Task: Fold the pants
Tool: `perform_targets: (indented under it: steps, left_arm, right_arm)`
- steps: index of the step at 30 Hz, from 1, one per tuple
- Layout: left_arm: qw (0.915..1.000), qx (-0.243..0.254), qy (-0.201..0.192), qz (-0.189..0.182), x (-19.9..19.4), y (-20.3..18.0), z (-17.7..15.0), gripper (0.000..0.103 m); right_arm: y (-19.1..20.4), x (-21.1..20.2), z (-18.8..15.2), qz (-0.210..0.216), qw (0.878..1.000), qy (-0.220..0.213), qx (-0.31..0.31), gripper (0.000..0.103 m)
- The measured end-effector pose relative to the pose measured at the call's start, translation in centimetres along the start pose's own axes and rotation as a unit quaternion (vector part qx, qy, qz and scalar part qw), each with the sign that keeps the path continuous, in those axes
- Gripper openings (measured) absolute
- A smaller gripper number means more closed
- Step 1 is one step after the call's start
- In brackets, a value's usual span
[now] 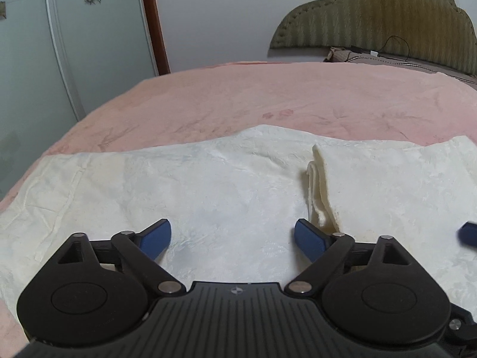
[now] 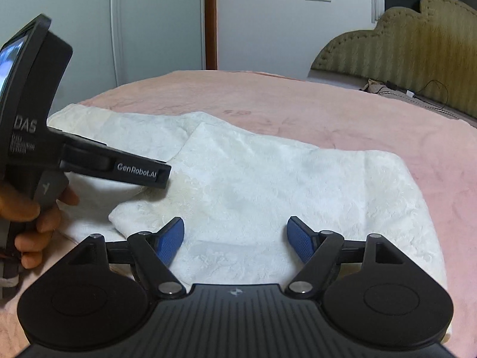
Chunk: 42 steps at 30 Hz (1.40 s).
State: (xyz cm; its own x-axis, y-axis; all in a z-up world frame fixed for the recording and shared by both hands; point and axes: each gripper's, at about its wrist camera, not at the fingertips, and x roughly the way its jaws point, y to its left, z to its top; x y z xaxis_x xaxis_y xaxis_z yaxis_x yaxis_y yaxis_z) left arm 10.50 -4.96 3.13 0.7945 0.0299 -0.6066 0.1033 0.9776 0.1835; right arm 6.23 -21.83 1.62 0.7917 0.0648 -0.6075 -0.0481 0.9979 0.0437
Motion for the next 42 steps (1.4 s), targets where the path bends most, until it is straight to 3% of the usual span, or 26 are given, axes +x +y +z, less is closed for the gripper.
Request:
perform_targets:
  steps: [3, 13, 18, 20, 23, 24, 28, 31, 34, 35, 39, 42]
  left_arm:
    - [0.9999, -0.005, -0.006, 0.009, -0.1, 0.0, -0.2, 0.099]
    - [0.9998, -0.017, -0.005, 0.009, -0.1, 0.3, -0.1, 0.103]
    - [0.9998, -0.004, -0.021, -0.003, -1.7, 0.5, 0.3, 0.097]
    - [0.9989, 0.023, -0.038, -0.015, -2.5, -0.1, 0.4, 0.099]
    - [0.9938, 0.106, -0.029, 0.021, -1.8, -2.3, -0.1, 0.099]
    - [0.9927, 0.110, -0.038, 0.033, -1.7, -2.3, -0.6, 0.099]
    - [0.9959, 0.073, -0.040, 0.035, -2.6, -0.3, -0.7, 0.097]
    - [0.9948, 0.057, -0.060, 0.060, -3.8, 1.7, -0.9, 0.101]
    - [0.9946, 0.069, -0.026, 0.074, -2.3, 3.0, -1.3, 0.103]
    - [0.9956, 0.067, -0.009, 0.065, -1.5, 3.4, -1.7, 0.101]
    - [0.9996, 0.008, -0.003, 0.027, -1.9, 5.5, -1.7, 0.102]
    - [0.9991, -0.037, -0.017, 0.011, -3.3, 8.2, -1.4, 0.101]
  right_arm:
    - [0.0, 0.4, 0.0, -0.030, 1.000, 0.006, 0.003, 0.103]
    - [-0.6, 0.8, 0.0, -0.024, 1.000, 0.011, 0.018, 0.103]
    - [-0.3, 0.9, 0.2, -0.032, 0.999, 0.008, 0.008, 0.103]
    - [-0.3, 0.9, 0.2, -0.031, 0.999, 0.008, 0.010, 0.103]
    - [-0.5, 0.9, 0.2, -0.027, 0.999, 0.011, 0.018, 0.103]
    - [-0.6, 0.9, 0.2, -0.026, 0.999, 0.012, 0.021, 0.103]
    - [-0.7, 0.8, 0.3, -0.021, 0.999, 0.015, 0.032, 0.103]
    - [-0.8, 0.7, 0.3, -0.021, 0.999, 0.015, 0.033, 0.103]
    - [-0.2, 0.4, 0.2, -0.037, 0.999, 0.006, 0.018, 0.103]
    - [0.1, 0.5, 0.2, -0.042, 0.999, 0.005, 0.010, 0.103]
    - [-0.4, 0.8, 0.2, -0.030, 0.999, 0.011, 0.025, 0.103]
    - [-0.2, 0.0, 0.1, -0.043, 0.999, -0.011, 0.024, 0.103]
